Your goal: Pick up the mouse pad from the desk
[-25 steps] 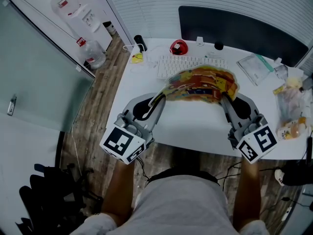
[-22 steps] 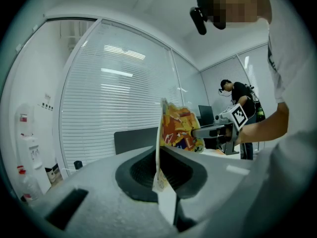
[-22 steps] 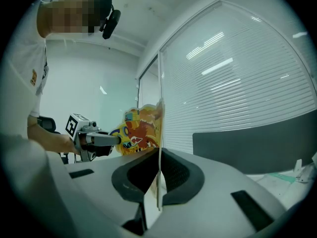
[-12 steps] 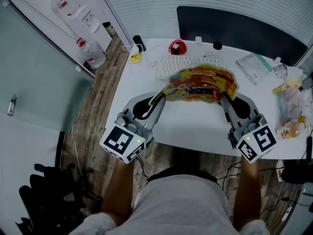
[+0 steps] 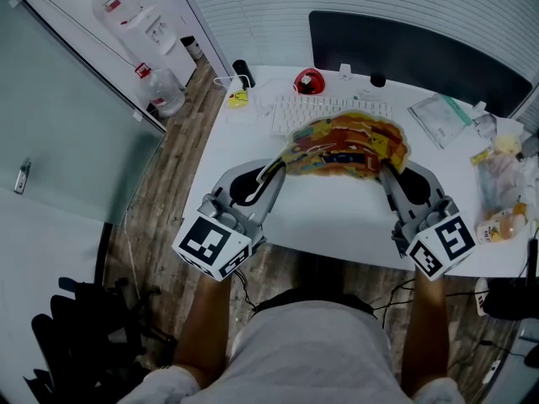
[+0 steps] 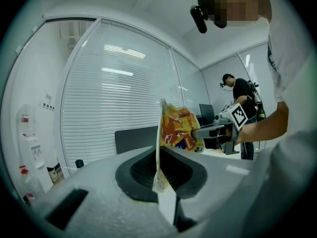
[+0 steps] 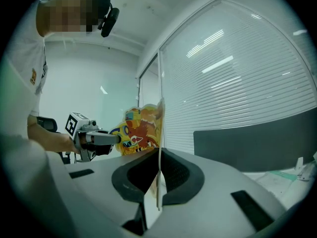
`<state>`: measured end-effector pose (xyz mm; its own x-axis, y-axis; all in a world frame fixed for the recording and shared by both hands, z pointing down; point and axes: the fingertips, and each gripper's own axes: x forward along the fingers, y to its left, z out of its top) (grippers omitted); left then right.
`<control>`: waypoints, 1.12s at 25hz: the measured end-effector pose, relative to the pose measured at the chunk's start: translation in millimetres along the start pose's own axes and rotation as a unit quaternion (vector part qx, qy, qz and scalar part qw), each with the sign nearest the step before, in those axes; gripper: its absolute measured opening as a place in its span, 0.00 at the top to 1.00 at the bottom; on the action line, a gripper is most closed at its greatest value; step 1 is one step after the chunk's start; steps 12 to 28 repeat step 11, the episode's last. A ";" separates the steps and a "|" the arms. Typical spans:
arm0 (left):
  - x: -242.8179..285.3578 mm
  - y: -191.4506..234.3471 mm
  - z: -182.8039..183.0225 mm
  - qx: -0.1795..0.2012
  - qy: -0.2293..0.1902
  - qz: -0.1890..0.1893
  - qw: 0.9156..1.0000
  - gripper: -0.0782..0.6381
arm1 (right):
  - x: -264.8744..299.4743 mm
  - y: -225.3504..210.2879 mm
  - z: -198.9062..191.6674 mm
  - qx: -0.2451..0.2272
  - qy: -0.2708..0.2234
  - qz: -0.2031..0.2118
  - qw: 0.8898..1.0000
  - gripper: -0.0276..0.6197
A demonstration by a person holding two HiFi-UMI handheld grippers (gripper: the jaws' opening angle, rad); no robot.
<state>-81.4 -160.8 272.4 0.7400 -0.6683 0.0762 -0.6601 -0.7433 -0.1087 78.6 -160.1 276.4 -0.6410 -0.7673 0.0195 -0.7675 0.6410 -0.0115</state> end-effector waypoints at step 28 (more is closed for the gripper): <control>-2.7 1.2 -1.1 -0.001 0.001 0.005 1.000 0.86 | 2.5 1.9 -0.8 0.000 0.000 0.007 1.000 0.93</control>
